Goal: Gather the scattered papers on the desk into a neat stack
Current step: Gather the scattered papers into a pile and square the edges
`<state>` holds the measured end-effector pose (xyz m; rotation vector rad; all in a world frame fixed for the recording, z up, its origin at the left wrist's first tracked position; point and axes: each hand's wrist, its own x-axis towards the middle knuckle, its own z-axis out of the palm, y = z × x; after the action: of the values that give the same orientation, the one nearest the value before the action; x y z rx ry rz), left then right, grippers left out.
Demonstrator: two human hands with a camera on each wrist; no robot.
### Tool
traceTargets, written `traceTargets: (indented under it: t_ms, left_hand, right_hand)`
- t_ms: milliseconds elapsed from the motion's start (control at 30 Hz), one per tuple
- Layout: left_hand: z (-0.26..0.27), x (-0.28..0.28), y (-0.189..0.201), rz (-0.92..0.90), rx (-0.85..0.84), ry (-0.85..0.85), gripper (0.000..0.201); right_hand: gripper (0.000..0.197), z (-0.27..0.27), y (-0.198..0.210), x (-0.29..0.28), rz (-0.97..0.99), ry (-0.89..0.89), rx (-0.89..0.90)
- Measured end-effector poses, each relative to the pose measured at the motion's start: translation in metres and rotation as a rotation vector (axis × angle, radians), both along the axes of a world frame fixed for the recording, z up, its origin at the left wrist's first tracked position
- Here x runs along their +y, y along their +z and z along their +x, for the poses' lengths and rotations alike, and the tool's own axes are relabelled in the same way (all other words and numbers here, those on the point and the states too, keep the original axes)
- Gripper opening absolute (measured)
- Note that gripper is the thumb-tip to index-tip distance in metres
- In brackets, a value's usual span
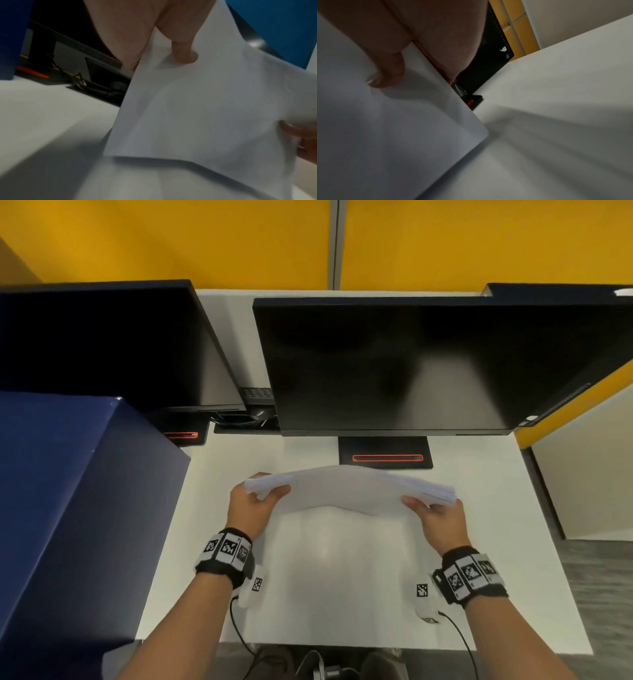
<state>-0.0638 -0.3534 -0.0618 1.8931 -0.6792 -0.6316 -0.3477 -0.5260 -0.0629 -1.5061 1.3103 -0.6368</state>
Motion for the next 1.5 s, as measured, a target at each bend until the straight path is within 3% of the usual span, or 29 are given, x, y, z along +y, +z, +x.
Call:
traceTargets:
  t_ms: [167,267,367,533,667,767,833,933,1033,1100,1200,1300,1333,1500]
  left_hand:
    - [0.005,0.004,0.006,-0.069,0.048,0.001,0.015]
    - [-0.005,-0.001,-0.005,-0.002,0.068,0.042,0.021]
    - [-0.013,-0.009,-0.006,-0.085,0.167,0.110,0.037]
    - [-0.015,-0.012,-0.006,-0.146,0.197,0.134,0.036]
    - [-0.011,-0.016,0.016,-0.021,0.061,0.101,0.015]
    - [0.005,-0.019,0.064,-0.033,-0.256,0.008,0.011]
    - [0.010,-0.027,0.107,-0.053,-0.473,-0.133,0.009]
    - [-0.012,-0.047,0.155,-0.031,-0.795,-0.433,0.016]
    - [-0.032,-0.057,0.174,-0.035,-0.835,-0.604,0.022]
    - [-0.014,-0.049,0.177,0.069,-0.797,-0.611,0.026]
    - [0.030,-0.024,0.159,0.182,-0.511,-0.487,0.031]
    - [0.025,-0.012,0.127,-0.129,0.012,-0.370,0.045]
    - [0.013,-0.015,0.119,-0.198,0.118,-0.345,0.051]
    - [-0.032,-0.030,0.093,-0.308,0.181,-0.065,0.037]
  right_hand:
    - [0.026,-0.006,0.006,-0.003,-0.031,-0.032,-0.061]
    - [0.015,-0.002,-0.009,0.003,0.030,0.004,0.003]
    - [0.013,0.002,-0.010,0.007,0.053,-0.034,-0.010]
    - [0.027,0.007,0.005,0.011,0.121,-0.069,-0.290]
    - [0.024,0.002,0.019,0.001,0.068,-0.046,-0.125]
    - [0.021,-0.015,0.034,-0.014,-0.044,0.025,0.082]
    - [0.018,-0.013,0.055,-0.017,-0.146,0.188,0.192]
    - [0.026,0.023,0.092,0.000,-0.304,0.411,0.144]
    - [0.015,0.059,0.106,0.020,-0.384,0.438,0.010]
    - [0.003,0.062,0.103,0.026,-0.386,0.356,-0.069]
    - [0.019,0.045,0.097,0.023,-0.234,0.173,-0.252]
    - [0.022,0.037,0.091,0.025,-0.145,0.085,-0.338]
    - [0.023,0.038,0.089,0.026,-0.137,0.066,-0.359]
    - [0.027,0.041,0.079,0.028,-0.108,0.044,-0.398]
